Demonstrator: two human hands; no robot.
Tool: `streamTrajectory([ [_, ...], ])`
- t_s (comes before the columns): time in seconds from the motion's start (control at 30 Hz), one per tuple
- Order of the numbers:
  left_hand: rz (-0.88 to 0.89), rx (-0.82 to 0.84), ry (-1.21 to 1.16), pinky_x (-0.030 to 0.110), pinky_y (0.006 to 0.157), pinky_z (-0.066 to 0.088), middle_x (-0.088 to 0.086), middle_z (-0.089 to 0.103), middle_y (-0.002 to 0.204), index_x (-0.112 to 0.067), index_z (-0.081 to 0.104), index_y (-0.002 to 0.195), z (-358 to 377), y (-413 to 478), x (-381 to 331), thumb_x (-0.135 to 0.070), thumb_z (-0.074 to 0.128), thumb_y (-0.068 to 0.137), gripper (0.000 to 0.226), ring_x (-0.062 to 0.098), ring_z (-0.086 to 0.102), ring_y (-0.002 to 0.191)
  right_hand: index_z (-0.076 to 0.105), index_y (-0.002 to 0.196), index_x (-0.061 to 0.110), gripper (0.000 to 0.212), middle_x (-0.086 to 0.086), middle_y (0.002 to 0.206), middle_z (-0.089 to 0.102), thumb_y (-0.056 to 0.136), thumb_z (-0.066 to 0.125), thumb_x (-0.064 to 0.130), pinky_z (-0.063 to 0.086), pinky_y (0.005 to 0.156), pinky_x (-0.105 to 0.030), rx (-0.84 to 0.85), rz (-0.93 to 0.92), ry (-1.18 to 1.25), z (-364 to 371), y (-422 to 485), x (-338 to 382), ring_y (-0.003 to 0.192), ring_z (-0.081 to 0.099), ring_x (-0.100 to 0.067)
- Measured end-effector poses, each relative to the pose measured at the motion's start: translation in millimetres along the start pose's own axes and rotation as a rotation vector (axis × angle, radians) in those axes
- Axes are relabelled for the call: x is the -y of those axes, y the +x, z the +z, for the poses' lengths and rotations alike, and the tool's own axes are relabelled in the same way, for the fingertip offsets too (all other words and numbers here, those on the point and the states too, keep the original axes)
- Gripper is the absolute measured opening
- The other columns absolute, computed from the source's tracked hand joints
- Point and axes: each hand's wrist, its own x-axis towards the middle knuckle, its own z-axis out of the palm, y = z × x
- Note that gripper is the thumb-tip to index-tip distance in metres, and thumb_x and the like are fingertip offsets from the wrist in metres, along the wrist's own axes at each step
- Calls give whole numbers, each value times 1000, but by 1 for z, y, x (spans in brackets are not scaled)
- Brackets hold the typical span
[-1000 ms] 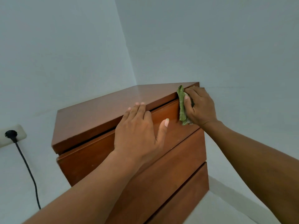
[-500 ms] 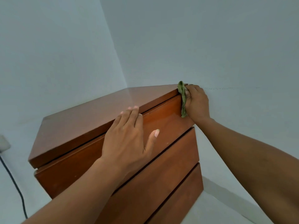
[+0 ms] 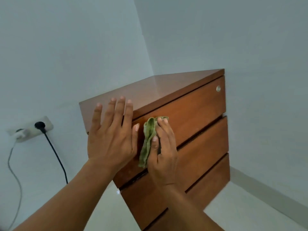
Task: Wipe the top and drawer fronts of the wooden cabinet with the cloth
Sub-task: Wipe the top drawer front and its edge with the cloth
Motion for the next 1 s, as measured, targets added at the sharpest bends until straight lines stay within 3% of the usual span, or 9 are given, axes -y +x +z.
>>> streamTrajectory([
  [0.13, 46, -159, 45, 58, 123, 17, 19, 39, 160, -3, 39, 154, 13, -14, 18, -33, 32, 106, 58, 37, 30, 151, 26, 159, 22, 55, -6, 170, 18, 106, 35, 28, 19, 124, -58, 190, -83, -160, 16, -34, -2, 157, 15, -29],
  [0.2, 62, -260, 62, 58, 121, 23, 18, 44, 157, -3, 43, 152, 21, -19, 27, -29, 38, 106, 53, 37, 36, 149, 13, 162, 29, 57, -3, 171, 11, 107, 29, 35, 14, 125, -58, 239, -122, -207, 23, -47, -1, 158, 12, -29],
  [0.37, 89, -375, -25, 51, 107, 42, 20, 57, 146, 0, 52, 145, 31, -20, 31, -17, 47, 103, 45, 38, 56, 133, -5, 162, 24, 62, -2, 172, -2, 107, 12, 45, 9, 127, -54, 207, -124, -340, 48, -65, 5, 158, 8, -30],
  [0.47, 86, -387, -20, 48, 106, 39, 19, 59, 144, 0, 53, 144, 33, -19, 30, -16, 48, 102, 45, 37, 58, 131, -8, 162, 24, 63, -2, 171, -4, 106, 9, 47, 6, 127, -53, 198, -129, -372, 52, -62, -2, 158, 7, -30],
  [0.67, 65, -369, 42, 53, 119, 23, 19, 55, 148, -1, 50, 147, 30, -15, 23, -18, 41, 104, 46, 34, 48, 142, -1, 162, 20, 62, -5, 171, -3, 106, 15, 42, 4, 127, -55, 109, -30, -342, 35, -27, -29, 159, -1, -27],
  [0.77, 98, -290, 84, 54, 123, 13, 21, 39, 159, 0, 36, 155, 26, -11, 18, -19, 36, 107, 52, 35, 31, 151, 7, 162, 11, 62, -5, 172, -1, 106, 23, 32, 1, 127, -52, 12, 101, -300, 13, 12, -60, 159, -5, -21],
  [0.87, 156, -187, 80, 53, 126, 6, 23, 18, 167, 1, 16, 160, 22, 1, 5, -24, 21, 109, 57, 34, 13, 157, -4, 162, 18, 62, 0, 172, -6, 108, 21, 36, -3, 127, -49, -22, 193, -286, -15, 55, -104, 158, -10, -16],
  [1.0, 208, -131, 60, 53, 126, 8, 23, 7, 168, 1, 8, 161, 23, 16, -12, -25, 16, 108, 60, 36, 7, 157, -4, 162, 15, 65, -2, 171, -8, 105, 14, 41, -2, 129, -46, -70, 400, -324, -50, 109, -160, 158, -9, -18],
])
